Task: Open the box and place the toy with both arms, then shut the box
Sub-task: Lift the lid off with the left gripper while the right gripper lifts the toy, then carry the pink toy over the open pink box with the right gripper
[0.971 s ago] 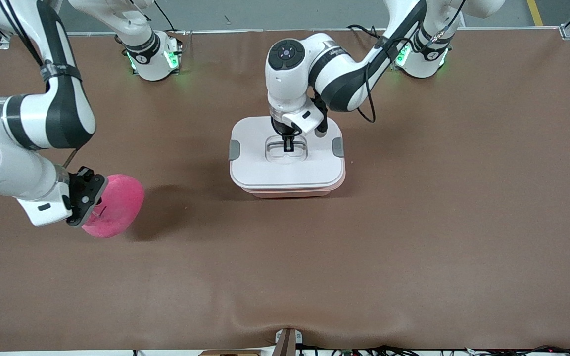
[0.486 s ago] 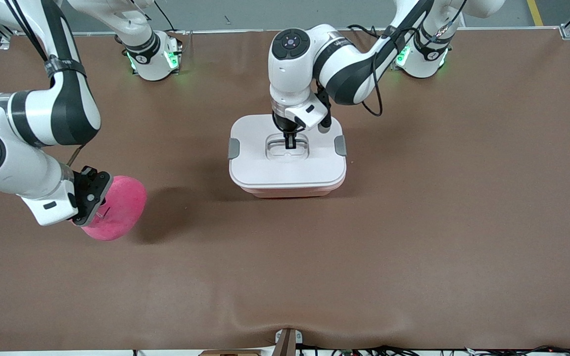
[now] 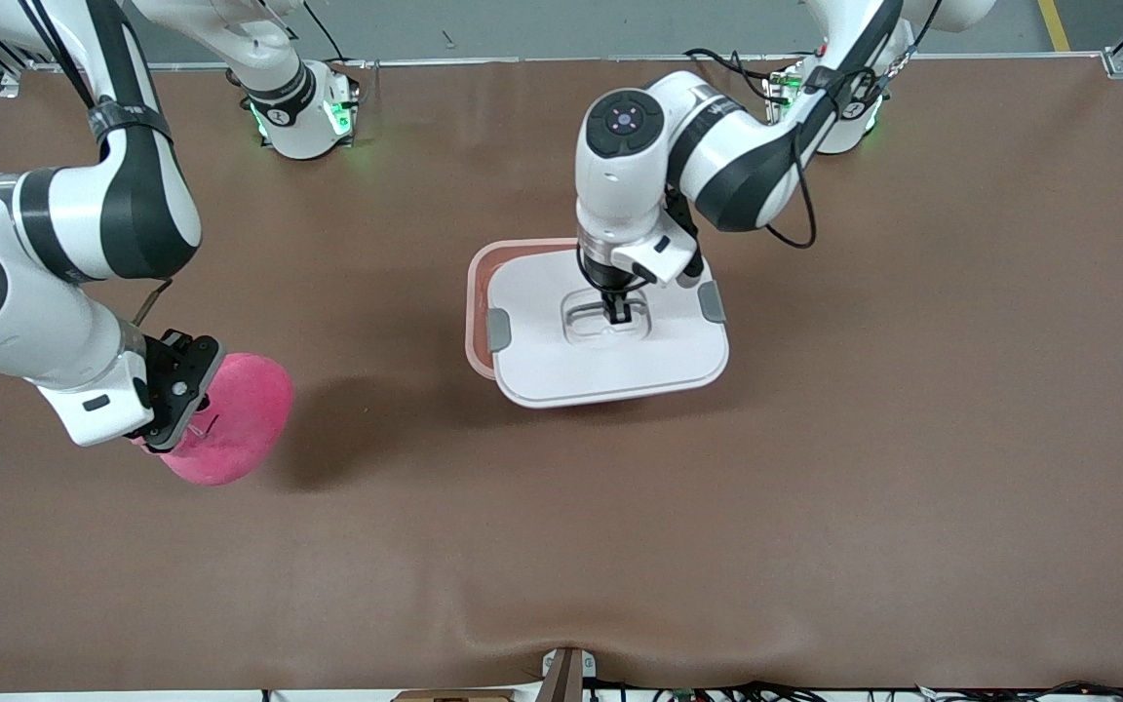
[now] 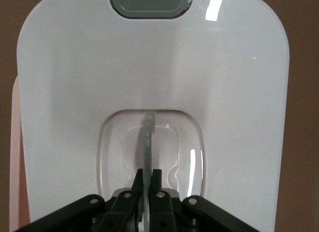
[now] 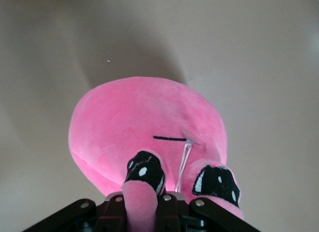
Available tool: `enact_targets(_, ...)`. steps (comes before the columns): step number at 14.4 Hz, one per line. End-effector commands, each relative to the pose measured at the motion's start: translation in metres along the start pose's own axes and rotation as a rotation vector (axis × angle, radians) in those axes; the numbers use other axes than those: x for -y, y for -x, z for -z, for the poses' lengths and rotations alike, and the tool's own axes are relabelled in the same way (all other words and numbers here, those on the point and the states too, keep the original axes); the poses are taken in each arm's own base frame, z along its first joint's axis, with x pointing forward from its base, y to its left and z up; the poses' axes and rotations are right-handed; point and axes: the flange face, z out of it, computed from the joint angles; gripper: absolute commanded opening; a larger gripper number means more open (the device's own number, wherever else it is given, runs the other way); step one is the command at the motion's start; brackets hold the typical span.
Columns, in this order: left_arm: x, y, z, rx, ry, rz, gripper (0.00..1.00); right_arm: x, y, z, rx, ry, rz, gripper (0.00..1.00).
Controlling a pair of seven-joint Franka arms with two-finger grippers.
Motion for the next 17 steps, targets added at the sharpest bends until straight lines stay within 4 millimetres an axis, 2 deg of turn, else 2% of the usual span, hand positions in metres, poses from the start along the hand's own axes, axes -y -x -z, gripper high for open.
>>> enact_targets(1, -0.015, -0.044, 0.016, -0.035, 0.025, 0.004, 0.0, -0.002, -0.004, 0.009, 0.016, 0.02, 0.014, 0.0)
enact_targets(3, -0.025, -0.063, 0.016, -0.046, 0.025, -0.008, 0.0, -0.002, -0.006, 0.017, 0.006, 0.029, 0.014, 0.0)
enact_targets(9, -0.073, -0.134, 0.015, -0.066, 0.02, -0.005, 0.0, 0.016, -0.037, 0.02, 0.017, 0.03, 0.086, 0.0)
enact_targets(14, -0.103, -0.18, 0.005, -0.069, -0.002, -0.067, 0.0, 0.046, -0.084, 0.024, 0.047, 0.046, 0.179, 0.0)
enact_targets(17, -0.119, -0.208, 0.002, -0.071, -0.006, -0.099, 0.0, 0.086, -0.135, 0.035, 0.092, 0.098, 0.329, 0.0)
